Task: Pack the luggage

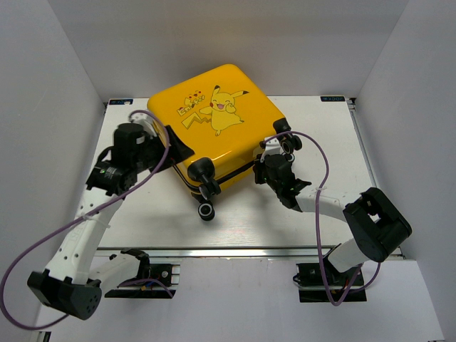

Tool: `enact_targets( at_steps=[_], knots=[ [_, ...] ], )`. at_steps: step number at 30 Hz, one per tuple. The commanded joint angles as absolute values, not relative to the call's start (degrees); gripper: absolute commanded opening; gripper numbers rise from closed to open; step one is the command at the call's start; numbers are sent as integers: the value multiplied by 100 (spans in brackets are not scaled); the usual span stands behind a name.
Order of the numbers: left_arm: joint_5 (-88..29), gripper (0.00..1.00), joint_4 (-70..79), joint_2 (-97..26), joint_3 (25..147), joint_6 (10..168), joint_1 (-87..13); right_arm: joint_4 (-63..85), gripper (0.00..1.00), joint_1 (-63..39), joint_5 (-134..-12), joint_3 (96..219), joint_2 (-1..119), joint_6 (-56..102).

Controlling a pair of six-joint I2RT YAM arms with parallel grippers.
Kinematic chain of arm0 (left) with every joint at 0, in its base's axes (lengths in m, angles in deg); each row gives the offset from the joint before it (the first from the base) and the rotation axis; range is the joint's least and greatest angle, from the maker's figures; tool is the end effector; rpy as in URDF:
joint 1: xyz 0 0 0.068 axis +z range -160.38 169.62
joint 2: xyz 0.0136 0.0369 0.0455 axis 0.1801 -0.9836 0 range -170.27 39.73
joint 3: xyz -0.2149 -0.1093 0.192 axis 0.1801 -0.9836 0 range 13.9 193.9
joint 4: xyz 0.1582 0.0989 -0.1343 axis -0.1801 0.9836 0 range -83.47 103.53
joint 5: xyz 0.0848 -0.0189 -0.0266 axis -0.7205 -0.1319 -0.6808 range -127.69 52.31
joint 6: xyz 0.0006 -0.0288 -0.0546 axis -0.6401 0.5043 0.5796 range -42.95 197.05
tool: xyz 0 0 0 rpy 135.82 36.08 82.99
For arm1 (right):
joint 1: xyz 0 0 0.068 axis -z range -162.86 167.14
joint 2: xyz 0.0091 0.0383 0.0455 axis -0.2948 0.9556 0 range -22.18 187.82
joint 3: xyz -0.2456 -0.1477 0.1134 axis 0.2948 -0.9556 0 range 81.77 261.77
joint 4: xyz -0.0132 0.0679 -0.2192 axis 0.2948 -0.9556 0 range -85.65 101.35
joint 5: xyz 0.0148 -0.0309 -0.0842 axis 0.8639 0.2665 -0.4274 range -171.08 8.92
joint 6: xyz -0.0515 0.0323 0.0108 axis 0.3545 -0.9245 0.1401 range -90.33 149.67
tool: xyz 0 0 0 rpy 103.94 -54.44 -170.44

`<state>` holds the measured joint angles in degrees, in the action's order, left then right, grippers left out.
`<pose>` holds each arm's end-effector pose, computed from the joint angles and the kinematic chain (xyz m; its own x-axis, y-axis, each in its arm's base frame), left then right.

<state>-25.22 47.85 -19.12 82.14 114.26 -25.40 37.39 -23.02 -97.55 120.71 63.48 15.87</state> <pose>0.1561 -0.0523 0.4010 -0.6668 -0.4324 -0.6070 0.0337 0.7962 -0.6041 0.2351 0.1813 0.2588 -0.3613 -0.0055 -0.9324 -0.3395 0.9321 0.1260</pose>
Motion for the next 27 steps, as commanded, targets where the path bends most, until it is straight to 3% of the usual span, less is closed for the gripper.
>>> enact_targets(
  at_steps=[1, 6, 7, 10, 17, 27],
  knots=[
    [-2643, 98, 5267, -2223, 8051, 11712, -3329, 4070, 0, -2390, -9514, 12334, 6465, 1359],
    [-3671, 98, 5977, -3013, 8795, 12125, -4832, 4053, 0, -2408, -9698, 12229, 6386, 1271],
    [-4429, 98, 6214, -3180, 8981, 12204, -5191, 4053, 0, -2399, -9716, 12211, 6316, 1236],
    [-5129, 98, 6962, -3620, 9543, 12547, -5606, 4079, 0, -2408, -9796, 12079, 6175, 1157],
    [-6255, 98, 7964, -4297, 10108, 13417, -6082, 4079, 0, -2399, -9910, 11851, 5991, 1060],
    [-6625, 98, 8335, -5070, 10311, 13972, -6329, 4062, 0, -2408, -10051, 11754, 5903, 1078]
  ],
)
